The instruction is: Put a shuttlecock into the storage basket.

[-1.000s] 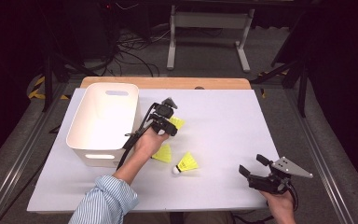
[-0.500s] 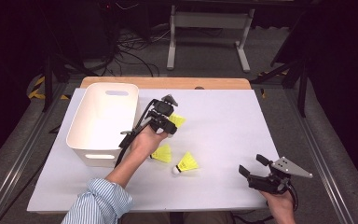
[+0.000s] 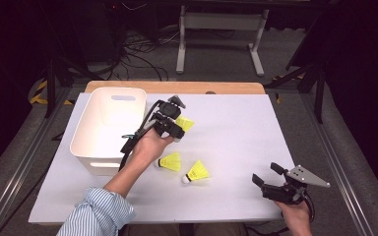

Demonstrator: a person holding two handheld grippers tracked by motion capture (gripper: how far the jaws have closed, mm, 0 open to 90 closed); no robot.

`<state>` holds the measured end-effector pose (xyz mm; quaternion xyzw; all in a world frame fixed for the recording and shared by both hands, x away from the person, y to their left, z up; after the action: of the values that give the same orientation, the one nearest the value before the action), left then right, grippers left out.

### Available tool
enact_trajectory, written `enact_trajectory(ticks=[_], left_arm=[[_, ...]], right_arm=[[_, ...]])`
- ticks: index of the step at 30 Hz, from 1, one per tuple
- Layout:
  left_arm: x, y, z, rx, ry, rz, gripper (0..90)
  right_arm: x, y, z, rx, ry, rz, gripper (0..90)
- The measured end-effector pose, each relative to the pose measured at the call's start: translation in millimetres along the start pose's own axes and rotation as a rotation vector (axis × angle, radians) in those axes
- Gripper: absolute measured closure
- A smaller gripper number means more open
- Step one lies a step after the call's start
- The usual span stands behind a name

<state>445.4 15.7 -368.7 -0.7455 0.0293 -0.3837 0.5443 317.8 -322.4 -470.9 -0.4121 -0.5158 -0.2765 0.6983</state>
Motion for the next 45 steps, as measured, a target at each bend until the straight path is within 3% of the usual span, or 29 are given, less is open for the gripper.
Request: enact_trajectory(ticks=[22,31,45], left_arm=[[2.1,-23.5,7.9,-0.041,0.006,-0.004,64.3],[2.6,-36.9,12.5,-0.027,0.018,-0.010,64.3],[0.4,-50.9,25.8,-0.026,-0.009,-0.018,64.6]], right_arm=[[-0.2,-0.3,-0.7,-0.002,0.002,0.003,11.4],[-0.2,-0.3,-0.6,-0.002,0.001,0.003,11.4],[-0.2,-0.3,-0.5,-0.003,-0.002,0.003,11.4]])
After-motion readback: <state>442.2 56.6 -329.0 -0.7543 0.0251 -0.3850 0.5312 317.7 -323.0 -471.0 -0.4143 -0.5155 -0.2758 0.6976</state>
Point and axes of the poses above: each handheld gripper's, and its own axes: y roughly forward along the jaws, x roughly out of its top, z roughly to its left, the point moved 4 cm from there along y, roughly forward along the jaws, and after that the axes turned 5 degrees about -z, right-handed, at the moved point
